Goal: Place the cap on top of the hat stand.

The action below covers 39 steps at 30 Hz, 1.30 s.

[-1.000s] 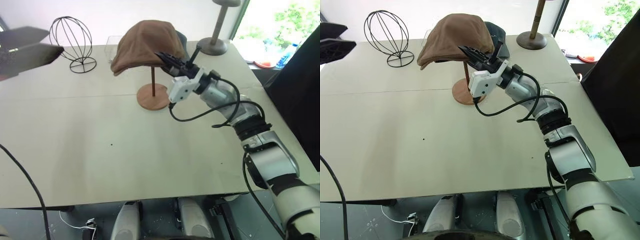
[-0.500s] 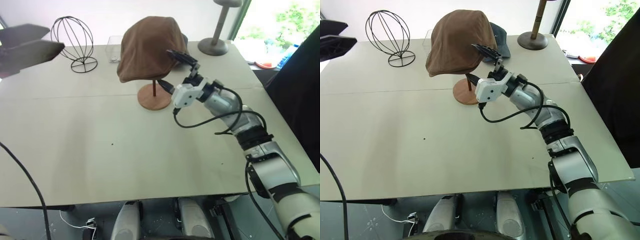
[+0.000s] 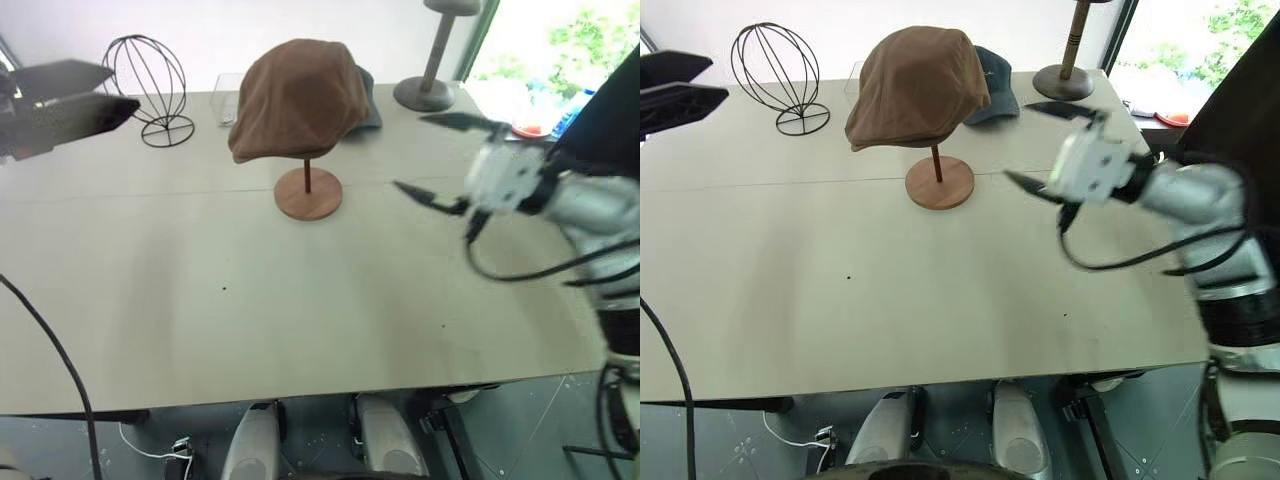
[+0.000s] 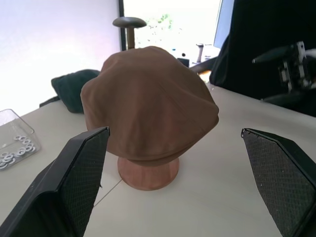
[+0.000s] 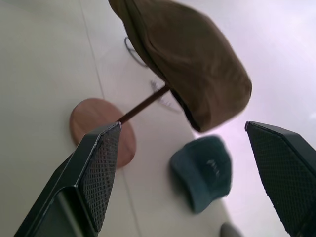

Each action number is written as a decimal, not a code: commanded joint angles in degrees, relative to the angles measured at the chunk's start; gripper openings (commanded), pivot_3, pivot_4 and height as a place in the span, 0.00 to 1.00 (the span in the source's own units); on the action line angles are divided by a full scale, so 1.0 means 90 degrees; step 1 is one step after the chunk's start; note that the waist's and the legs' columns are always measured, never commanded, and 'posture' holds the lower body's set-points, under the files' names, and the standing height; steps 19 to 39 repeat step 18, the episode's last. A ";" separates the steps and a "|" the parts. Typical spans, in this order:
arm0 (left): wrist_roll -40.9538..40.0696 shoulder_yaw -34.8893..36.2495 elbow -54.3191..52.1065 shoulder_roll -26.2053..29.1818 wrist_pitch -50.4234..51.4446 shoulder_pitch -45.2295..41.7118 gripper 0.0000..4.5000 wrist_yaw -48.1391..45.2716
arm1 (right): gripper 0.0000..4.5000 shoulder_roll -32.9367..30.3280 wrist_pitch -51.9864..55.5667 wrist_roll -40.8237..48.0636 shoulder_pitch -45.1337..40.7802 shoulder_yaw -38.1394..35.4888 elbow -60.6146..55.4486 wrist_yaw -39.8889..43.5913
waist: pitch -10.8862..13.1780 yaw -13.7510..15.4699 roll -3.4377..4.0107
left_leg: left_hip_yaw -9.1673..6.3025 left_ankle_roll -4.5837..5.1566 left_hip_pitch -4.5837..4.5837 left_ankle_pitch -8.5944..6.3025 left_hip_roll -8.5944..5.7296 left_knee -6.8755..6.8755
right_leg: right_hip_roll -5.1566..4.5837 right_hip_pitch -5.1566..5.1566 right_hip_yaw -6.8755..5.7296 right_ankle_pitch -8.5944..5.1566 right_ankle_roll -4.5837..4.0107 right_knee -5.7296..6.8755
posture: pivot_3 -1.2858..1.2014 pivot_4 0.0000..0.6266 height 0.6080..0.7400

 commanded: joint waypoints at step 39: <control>0.0663 0.0076 0.0546 0.0935 -0.0647 0.0259 1.00 -0.1102 | 0.96 0.0110 0.3015 0.0503 -0.3510 -0.0019 0.3957 0.3586 | 0.0007 -0.0004 0.0011 | 0.0039 0.0000 0.0004 -0.0001 0.0002 -0.0051 | 0.0002 -0.0033 0.0031 -0.0002 0.0011 -0.0009 | 0.52 0.24 1.00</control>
